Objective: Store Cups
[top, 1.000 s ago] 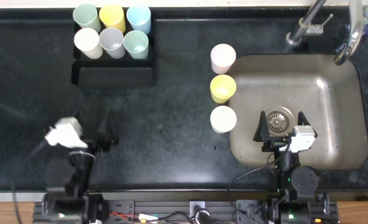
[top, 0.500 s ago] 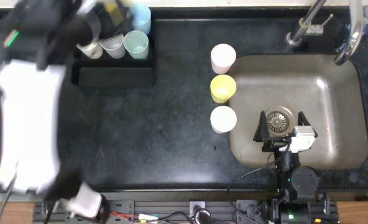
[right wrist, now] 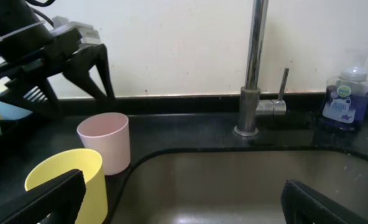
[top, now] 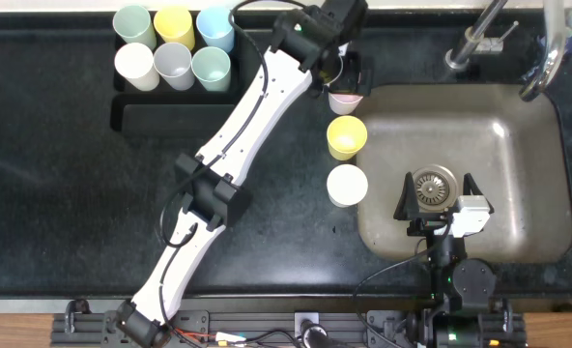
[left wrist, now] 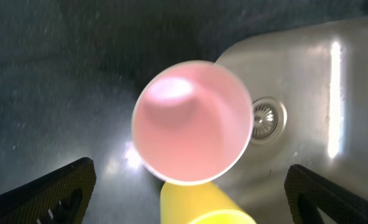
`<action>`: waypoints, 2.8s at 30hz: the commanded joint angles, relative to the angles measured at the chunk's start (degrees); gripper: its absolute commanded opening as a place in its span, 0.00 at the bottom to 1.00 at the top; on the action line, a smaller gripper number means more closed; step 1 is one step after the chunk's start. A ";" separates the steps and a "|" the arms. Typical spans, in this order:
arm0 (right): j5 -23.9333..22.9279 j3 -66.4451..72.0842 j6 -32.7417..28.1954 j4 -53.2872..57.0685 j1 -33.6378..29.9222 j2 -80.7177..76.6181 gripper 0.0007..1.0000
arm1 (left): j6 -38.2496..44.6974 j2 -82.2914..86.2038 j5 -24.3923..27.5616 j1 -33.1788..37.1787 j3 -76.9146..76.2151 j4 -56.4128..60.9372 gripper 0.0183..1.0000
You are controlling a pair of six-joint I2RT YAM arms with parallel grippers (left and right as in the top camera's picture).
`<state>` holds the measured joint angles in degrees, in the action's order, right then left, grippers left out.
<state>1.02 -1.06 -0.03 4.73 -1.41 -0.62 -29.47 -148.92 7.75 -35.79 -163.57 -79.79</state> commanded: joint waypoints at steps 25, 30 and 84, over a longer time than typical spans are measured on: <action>-0.61 0.76 0.02 -0.24 0.00 0.42 1.00 | -1.01 -1.68 -2.71 3.15 -2.95 -4.55 1.00; -0.61 0.76 0.02 -0.24 0.00 0.42 1.00 | -1.01 -3.52 -2.69 3.26 -2.91 -4.57 1.00; -0.61 0.76 0.02 -0.24 0.00 0.42 1.00 | -0.59 41.11 -24.06 25.81 11.37 -17.25 0.02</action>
<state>1.04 -1.06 -0.01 4.75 -1.41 -0.62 -31.38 -112.71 -9.89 -11.11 -160.07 -96.25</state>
